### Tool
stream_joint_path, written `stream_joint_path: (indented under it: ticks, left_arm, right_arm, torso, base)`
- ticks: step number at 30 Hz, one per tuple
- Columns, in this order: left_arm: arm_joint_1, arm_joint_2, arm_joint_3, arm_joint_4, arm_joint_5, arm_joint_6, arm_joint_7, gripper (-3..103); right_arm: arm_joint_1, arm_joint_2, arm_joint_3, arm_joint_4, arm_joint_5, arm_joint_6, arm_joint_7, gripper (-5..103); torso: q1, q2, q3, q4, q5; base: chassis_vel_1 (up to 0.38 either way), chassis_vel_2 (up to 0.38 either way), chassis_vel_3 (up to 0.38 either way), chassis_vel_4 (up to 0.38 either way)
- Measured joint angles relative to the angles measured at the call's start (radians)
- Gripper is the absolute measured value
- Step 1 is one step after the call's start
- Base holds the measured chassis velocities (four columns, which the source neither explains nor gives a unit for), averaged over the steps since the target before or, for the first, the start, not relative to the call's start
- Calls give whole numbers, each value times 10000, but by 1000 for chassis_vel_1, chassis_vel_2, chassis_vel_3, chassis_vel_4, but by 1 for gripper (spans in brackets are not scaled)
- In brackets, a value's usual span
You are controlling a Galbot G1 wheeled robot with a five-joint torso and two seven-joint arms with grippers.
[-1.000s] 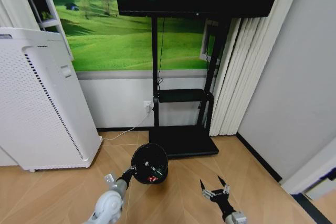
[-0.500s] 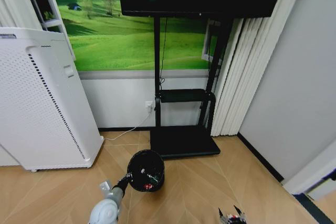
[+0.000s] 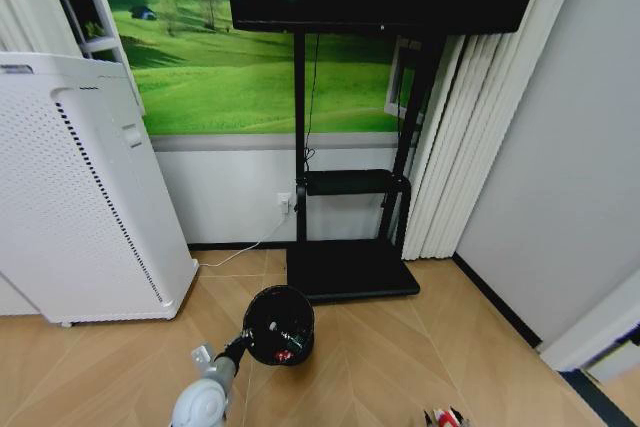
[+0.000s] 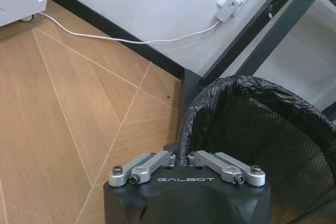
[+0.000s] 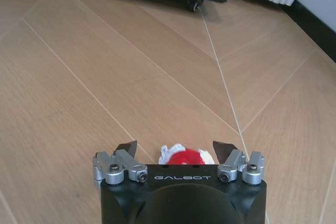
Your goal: Pick up the trash bin and place the garbage on the floor into it.
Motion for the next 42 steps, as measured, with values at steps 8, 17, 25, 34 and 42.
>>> stream_joint_path:
  ticks: [8, 17, 25, 34, 42]
  left_arm:
    - [-21, 0, 37, -22, -9, -2, -35, 3]
    - [-41, -5, 62, -48, -28, -9, -53, 3]
    - [-64, 0, 117, -40, -29, -12, -55, 3]
    - [-81, 28, 171, -4, 6, -16, -55, 3]
    - [-84, 133, 293, 12, 184, 19, -30, 3]
  right_arm:
    - [309, 22, -1, -803, 30, 10, 67, 81]
    - [322, 9, -9, -849, 397, -276, 118, 57]
    - [147, 14, 62, -542, 543, -272, 101, 30]
    - [-3, 8, 300, -50, 727, -257, 87, 22]
    - [-806, -161, 806, 1853, 725, 1377, -940, 22]
  torso:
    - [0, 0, 0, -1, 0]
    - [0, 1, 0, -1, 0]
    - [0, 0, 0, -1, 0]
    - [0, 0, 0, -1, 1]
    - [0, 0, 1, 0, -8]
  base:
    - [0, 0, 0, 0]
    - [0, 0, 0, 0]
    - [0, 0, 0, 0]
    - [0, 0, 0, 0]
    - [0, 0, 0, 0]
